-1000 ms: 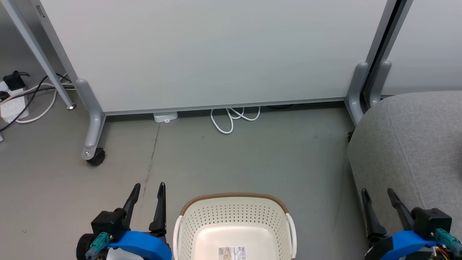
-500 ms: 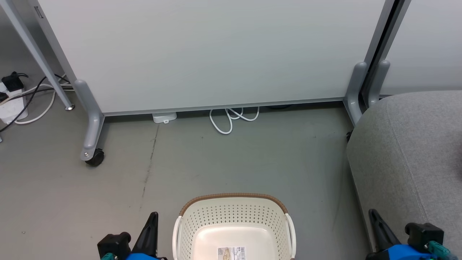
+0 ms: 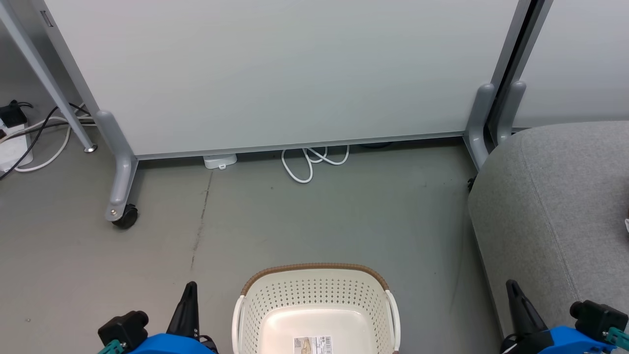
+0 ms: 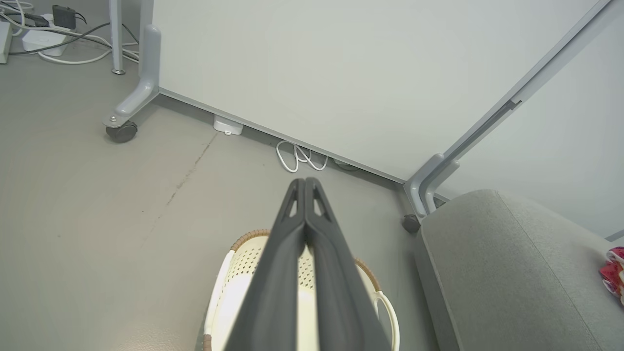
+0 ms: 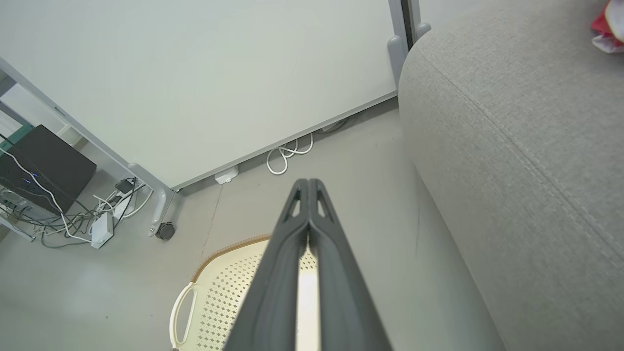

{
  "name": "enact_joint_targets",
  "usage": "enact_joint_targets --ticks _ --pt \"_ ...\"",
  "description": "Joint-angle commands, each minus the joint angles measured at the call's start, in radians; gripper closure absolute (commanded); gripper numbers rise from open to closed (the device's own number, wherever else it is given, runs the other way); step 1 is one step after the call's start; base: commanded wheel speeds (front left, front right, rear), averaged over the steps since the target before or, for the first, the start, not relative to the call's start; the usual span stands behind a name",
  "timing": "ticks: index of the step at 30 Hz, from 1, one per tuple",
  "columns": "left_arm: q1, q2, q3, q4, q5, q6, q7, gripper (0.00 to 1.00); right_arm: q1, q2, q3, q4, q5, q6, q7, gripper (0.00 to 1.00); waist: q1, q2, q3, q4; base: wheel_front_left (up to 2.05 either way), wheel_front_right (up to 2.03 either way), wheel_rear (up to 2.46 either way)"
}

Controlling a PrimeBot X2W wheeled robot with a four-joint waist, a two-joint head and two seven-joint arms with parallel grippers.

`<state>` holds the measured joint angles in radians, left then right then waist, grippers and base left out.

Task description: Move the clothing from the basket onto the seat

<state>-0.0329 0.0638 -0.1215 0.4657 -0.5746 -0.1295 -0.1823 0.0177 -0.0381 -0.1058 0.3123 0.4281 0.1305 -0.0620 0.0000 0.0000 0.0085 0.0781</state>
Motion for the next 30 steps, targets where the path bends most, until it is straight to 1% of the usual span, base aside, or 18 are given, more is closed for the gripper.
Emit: enact_joint_targets --ticks 1,17,30 --pt "-0.031 0.002 0.014 -0.025 -0.039 0.0 0.011 1.0 -0.033 -0.005 -0.001 -0.019 0.047 0.0 0.008 1.0 0.0 0.0 0.0 -0.001 0.0 0.0 0.0" --pt "-0.044 -0.001 0.065 -0.07 -0.261 -0.001 0.075 1.0 -0.055 -0.008 -0.003 -0.032 0.3 0.0 0.045 1.0 0.0 0.0 -0.001 -0.012 0.0 0.0 0.0" --pt "-0.051 -0.003 0.097 -0.099 -0.404 -0.001 0.116 1.0 -0.07 -0.009 -0.004 -0.04 0.463 0.0 0.069 1.0 0.0 0.0 -0.001 -0.021 0.0 0.0 0.0"
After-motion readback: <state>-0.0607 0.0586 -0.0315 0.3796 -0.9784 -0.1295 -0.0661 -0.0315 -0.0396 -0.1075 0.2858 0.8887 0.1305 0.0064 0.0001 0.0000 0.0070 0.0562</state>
